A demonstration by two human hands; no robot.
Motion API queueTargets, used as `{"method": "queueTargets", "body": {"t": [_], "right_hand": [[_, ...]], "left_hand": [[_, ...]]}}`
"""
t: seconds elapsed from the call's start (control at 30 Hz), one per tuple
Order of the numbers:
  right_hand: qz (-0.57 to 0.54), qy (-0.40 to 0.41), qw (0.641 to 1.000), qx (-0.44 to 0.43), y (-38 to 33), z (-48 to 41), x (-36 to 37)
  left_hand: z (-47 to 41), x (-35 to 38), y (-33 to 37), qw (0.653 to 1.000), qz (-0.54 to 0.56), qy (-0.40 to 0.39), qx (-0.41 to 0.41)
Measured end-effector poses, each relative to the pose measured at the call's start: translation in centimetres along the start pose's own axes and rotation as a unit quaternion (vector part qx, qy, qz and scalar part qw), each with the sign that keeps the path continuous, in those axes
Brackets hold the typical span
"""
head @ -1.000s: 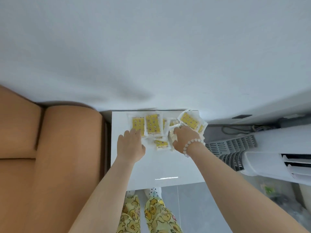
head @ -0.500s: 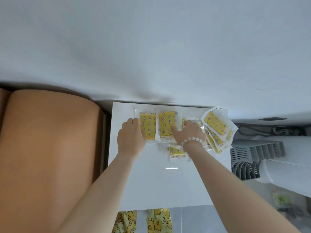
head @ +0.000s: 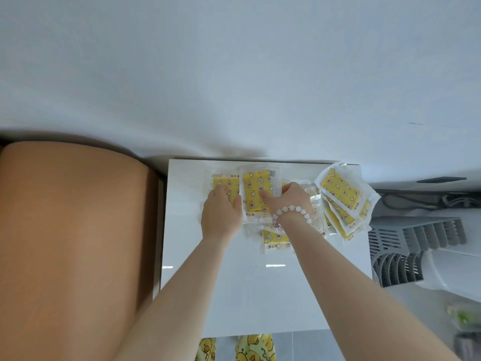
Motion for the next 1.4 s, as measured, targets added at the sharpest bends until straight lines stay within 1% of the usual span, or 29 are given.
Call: {"method": "queueTargets", "body": {"t": [0.13,0.2,0.3,0.43,0.53,0.63,0.73,0.77,0.8,0.83,0.87,0.9,0.93,1.0,1.03,1.07,1.1,1.13,1.17,1.23,1.27,1.3,1.37,1.4], "right_hand": [[-0.038,0.008,0.999,0.020,0.5,-0.2,0.0],[-0.073,0.032,0.996,0.031,0.8,-0.2,-0.2],[-0.100,0.062,0.993,0.020,0.9,0.1,-0.3],[-0.168,0.031,0.985,0.005,0.8,0.9,-0.1],[-0.252,0.008,0.968,0.016,1.3,1.6,-0.5],[-0.358,-0.030,0.931,0.064,2.6,2.9,-0.8],[-0.452,-0.091,0.881,0.108,3.9,4.8,-1.0],[-0.475,-0.114,0.865,0.116,4.3,5.5,-1.1],[-0.494,-0.134,0.851,0.119,4.7,6.3,-1.2],[-0.513,-0.152,0.836,0.120,5.0,7.1,-1.5],[-0.527,-0.167,0.824,0.122,5.3,7.9,-1.7],[-0.542,-0.183,0.811,0.124,5.7,8.7,-1.7],[-0.563,-0.203,0.791,0.126,6.0,9.4,-1.6],[-0.602,-0.257,0.744,0.134,6.5,10.2,-1.2],[-0.615,-0.296,0.718,0.135,6.4,10.7,-1.1],[-0.632,-0.341,0.684,0.128,5.9,11.3,-1.2],[-0.650,-0.375,0.648,0.129,5.6,11.6,-1.4],[-0.663,-0.395,0.620,0.140,5.6,11.7,-1.5],[-0.672,-0.401,0.605,0.148,5.7,11.7,-1.7],[-0.687,-0.395,0.591,0.153,5.8,11.5,-2.0],[-0.692,-0.389,0.588,0.156,5.8,11.4,-2.1],[-0.696,-0.384,0.584,0.164,5.9,11.3,-2.0],[-0.701,-0.377,0.578,0.181,5.9,11.1,-1.5],[-0.699,-0.377,0.579,0.184,5.9,11.0,-1.2]], "left_hand": [[-0.3,0.5,1.0,0.998,0.049,-0.017,-0.032],[-0.1,0.8,1.4,0.997,0.060,-0.030,-0.032],[0.1,0.7,1.5,0.997,0.058,-0.032,-0.027],[0.4,0.0,0.8,0.998,0.050,-0.016,-0.038],[0.6,-0.8,0.5,0.995,0.078,0.005,-0.065],[0.8,-1.4,0.4,0.984,0.143,0.013,-0.104],[1.5,-1.8,1.1,0.971,0.209,-0.015,-0.118],[2.0,-1.8,1.4,0.965,0.230,-0.041,-0.122],[2.8,-1.7,1.7,0.956,0.247,-0.086,-0.134],[3.9,-1.4,1.9,0.941,0.266,-0.148,-0.147],[5.0,-1.0,2.1,0.920,0.290,-0.211,-0.160],[6.1,-0.8,2.0,0.896,0.319,-0.257,-0.170],[7.0,-0.9,2.0,0.877,0.347,-0.280,-0.181],[8.1,-1.2,1.6,0.855,0.388,-0.278,-0.203],[8.6,-1.1,1.6,0.850,0.401,-0.269,-0.212],[9.2,-0.9,1.8,0.848,0.407,-0.261,-0.217],[9.9,-0.6,2.2,0.851,0.403,-0.256,-0.217],[10.5,-0.2,2.6,0.860,0.389,-0.253,-0.213],[11.0,0.2,3.0,0.871,0.370,-0.248,-0.207],[11.4,0.9,3.6,0.892,0.339,-0.231,-0.188],[11.3,1.0,3.9,0.908,0.316,-0.218,-0.167],[10.9,0.9,4.2,0.932,0.274,-0.197,-0.131],[10.1,0.3,5.1,0.982,0.124,-0.138,-0.030],[9.8,0.1,5.5,0.992,0.046,-0.112,0.016]]}}
Point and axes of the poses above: each hand's wrist, its own z-axis away from the middle knuckle, its own x-axis out of the palm, y = z × x, the point moved 7 cm from there along -z, towards the middle knuckle, and after that the axes turned 10 degrees about y, right-handed, at the moved point
